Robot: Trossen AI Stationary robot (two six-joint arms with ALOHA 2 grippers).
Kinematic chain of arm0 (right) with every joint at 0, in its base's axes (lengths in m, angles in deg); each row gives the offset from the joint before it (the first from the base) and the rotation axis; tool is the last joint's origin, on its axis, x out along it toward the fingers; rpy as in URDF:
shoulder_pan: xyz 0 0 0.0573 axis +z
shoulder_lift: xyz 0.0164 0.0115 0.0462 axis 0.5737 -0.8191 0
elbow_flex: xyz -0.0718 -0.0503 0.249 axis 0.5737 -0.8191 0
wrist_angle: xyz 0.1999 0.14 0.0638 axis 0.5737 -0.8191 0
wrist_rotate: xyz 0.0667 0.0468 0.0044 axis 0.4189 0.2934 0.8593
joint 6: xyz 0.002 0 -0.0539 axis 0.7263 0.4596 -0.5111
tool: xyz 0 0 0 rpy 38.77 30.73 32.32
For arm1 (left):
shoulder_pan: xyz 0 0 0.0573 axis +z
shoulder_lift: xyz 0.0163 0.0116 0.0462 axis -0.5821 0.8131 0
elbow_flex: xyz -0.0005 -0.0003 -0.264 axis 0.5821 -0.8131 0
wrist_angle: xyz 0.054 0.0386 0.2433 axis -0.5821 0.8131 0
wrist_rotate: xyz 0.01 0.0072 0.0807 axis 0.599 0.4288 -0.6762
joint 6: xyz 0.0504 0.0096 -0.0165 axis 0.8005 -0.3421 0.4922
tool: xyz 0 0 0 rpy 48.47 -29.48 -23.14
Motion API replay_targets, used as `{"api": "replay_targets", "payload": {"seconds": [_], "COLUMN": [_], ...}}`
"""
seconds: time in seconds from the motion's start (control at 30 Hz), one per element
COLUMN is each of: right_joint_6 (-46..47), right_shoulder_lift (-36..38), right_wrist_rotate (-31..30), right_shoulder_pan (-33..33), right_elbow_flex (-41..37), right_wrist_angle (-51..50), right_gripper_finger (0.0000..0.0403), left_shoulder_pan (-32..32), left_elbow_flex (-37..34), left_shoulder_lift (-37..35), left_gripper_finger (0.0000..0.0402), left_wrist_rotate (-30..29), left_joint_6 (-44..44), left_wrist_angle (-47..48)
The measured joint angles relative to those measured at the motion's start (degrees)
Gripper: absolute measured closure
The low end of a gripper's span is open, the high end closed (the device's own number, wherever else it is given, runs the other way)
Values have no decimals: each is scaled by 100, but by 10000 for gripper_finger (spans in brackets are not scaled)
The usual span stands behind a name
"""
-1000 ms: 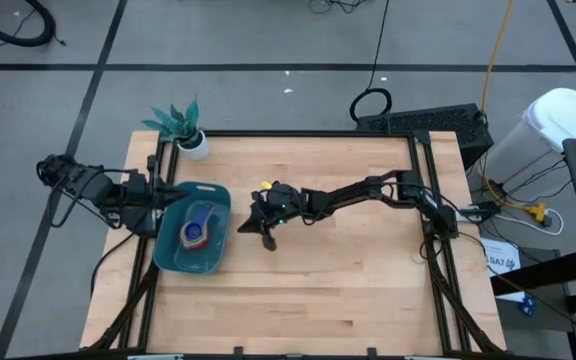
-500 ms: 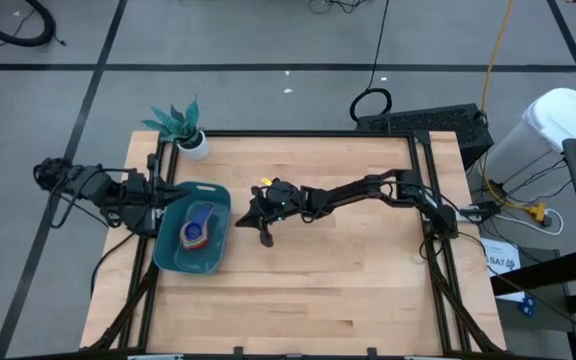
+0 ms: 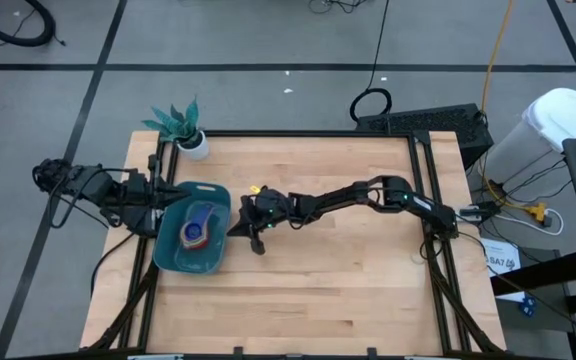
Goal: Nest measuring cups in basket
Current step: Adjust the blue bin
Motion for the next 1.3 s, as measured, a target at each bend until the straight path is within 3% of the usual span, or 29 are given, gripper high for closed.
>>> {"api": "replay_targets", "payload": {"seconds": [0.3,1.07,1.3], "right_joint_6": [-52,94,373], "right_shoulder_lift": [-23,-23,-338], "right_wrist_rotate": [-24,-1366,-1389], "right_shoulder_pan": [9,-39,101], "right_elbow_flex": [4,4,405], "right_wrist_angle": [-140,-145,-112], "right_gripper_finger": [403,403,403], "left_shoulder_pan": [0,0,0], "left_elbow_flex": [0,0,0], "left_shoulder_lift": [1,1,0], "left_gripper_finger": [399,399,399], "left_wrist_rotate": [0,-2,-4], "left_joint_6": [39,59,118], "left_wrist_angle": [-44,-58,-96]}}
